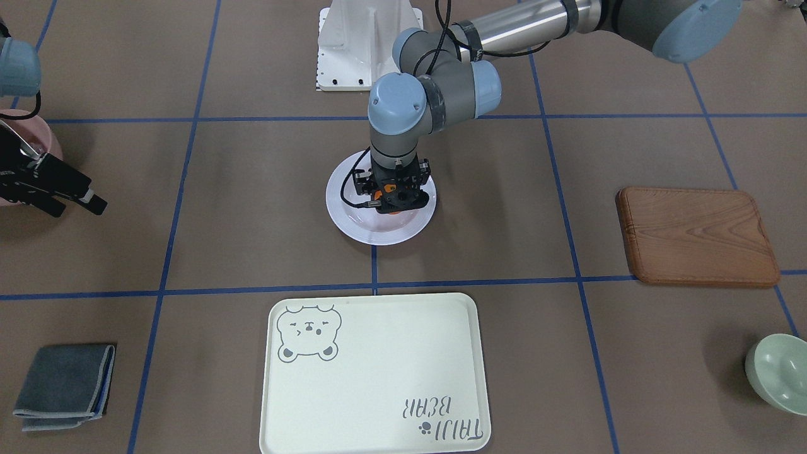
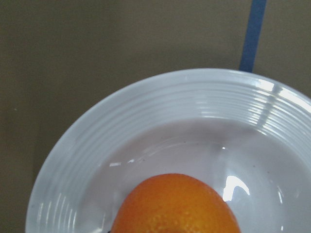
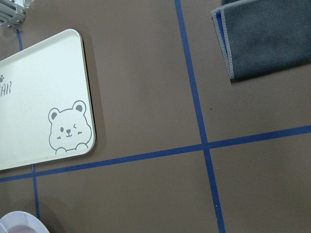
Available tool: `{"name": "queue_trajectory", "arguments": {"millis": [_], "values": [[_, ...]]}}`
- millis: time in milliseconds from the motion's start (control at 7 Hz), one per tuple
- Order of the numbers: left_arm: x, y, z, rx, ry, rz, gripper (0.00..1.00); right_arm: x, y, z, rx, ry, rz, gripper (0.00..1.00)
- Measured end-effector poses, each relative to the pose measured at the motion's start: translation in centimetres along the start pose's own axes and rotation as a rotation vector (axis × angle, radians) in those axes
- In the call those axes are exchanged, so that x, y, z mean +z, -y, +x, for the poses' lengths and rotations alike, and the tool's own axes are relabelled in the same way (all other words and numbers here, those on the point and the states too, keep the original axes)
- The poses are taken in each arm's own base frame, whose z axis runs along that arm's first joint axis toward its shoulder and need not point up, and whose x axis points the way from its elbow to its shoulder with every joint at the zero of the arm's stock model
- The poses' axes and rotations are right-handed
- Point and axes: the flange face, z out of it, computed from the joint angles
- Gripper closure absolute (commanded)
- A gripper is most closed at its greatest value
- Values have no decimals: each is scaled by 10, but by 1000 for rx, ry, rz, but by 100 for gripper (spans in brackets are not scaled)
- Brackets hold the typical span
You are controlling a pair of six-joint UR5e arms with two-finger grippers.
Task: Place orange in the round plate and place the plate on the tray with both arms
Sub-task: 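Release the orange and raise the left arm while the right arm reaches in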
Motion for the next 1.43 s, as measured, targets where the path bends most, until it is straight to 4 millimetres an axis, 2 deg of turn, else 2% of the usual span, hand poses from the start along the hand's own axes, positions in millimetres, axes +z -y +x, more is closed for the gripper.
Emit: {"name": "queue_trajectory", "arguments": {"millis": [286,429,571,714,857,1000,1143,1286,1429], "values": [[-5,0,-3,12,-4,31,1,7,-4,-5,-5,2,-13,0],[-17,2,-13,15,-20,55,1,12,-7,-10,-10,3,-24,0],[-44,16,-30,10,-46,88,1,21,-13,-23,-11,8,-36,0],[-79,49,-59,19,-64,135,1,39,-23,-47,1,15,-43,0],[-117,95,-105,50,-62,197,1,65,-40,-78,24,30,-27,0],[-148,142,-162,91,-32,260,1,96,-61,-102,46,72,1,0],[-174,182,-224,146,15,311,1,126,-84,-117,76,139,20,0],[-198,214,-279,168,57,352,1,155,-109,-127,110,214,33,0],[-213,232,-314,163,86,375,1,180,-133,-132,129,277,44,0]]}}
